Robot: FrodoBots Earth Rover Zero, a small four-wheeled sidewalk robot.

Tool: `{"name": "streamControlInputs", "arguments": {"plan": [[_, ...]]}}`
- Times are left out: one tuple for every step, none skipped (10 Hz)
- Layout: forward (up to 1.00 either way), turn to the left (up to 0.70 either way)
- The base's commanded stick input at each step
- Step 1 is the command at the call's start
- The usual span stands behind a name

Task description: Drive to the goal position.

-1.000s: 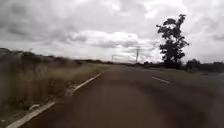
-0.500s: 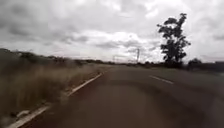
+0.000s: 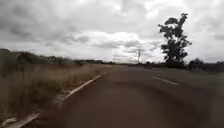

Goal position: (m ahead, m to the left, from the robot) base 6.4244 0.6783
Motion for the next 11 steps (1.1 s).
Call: {"name": "streamControlInputs", "arguments": {"plan": [[0.5, -0.08], [0.5, -0.02], [0.5, 0.0], [0.5, 0.0], [0.5, 0.0], [0.5, 0.0], [0.5, 0.0], [0.5, 0.0], [0.5, 0.0], [0.5, 0.0], [0.5, 0.0]]}}
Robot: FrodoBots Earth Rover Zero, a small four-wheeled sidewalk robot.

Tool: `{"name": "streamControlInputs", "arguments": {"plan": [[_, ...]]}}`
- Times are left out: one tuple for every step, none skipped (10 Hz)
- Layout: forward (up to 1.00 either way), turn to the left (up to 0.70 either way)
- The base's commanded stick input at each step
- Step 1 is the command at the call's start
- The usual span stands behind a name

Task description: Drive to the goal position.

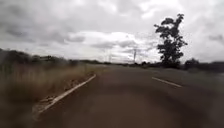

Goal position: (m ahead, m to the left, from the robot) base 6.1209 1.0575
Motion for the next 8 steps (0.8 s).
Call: {"name": "streamControlInputs", "arguments": {"plan": [[0.5, 0.0], [0.5, 0.0], [0.5, 0.0], [0.5, 0.0], [0.5, 0.0], [0.5, 0.0], [0.5, 0.0], [0.5, 0.0]]}}
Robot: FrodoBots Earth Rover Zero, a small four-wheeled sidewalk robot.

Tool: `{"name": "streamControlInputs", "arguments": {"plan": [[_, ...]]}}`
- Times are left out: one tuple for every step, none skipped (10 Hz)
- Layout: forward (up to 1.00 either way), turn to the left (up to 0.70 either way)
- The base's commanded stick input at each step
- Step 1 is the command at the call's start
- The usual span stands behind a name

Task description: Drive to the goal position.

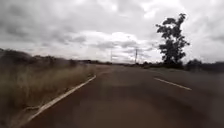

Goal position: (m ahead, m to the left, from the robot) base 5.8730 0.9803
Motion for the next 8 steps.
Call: {"name": "streamControlInputs", "arguments": {"plan": [[0.5, 0.0], [0.5, 0.0], [0.5, -0.18], [0.5, -0.42], [0.5, -0.5], [0.5, -0.5], [0.5, -0.36], [0.5, -0.12]]}}
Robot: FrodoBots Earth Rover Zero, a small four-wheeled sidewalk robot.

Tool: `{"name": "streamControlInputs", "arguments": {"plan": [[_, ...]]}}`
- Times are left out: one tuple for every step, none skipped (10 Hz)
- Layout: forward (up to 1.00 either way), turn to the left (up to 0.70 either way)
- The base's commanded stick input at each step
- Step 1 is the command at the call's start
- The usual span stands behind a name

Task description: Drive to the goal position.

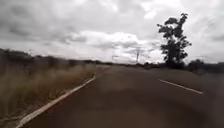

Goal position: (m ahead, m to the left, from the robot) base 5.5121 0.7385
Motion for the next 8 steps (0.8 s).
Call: {"name": "streamControlInputs", "arguments": {"plan": [[0.5, 0.0], [0.5, 0.0], [0.5, 0.0], [0.5, 0.0], [0.5, 0.0], [0.5, 0.0], [0.5, 0.0], [0.5, 0.0]]}}
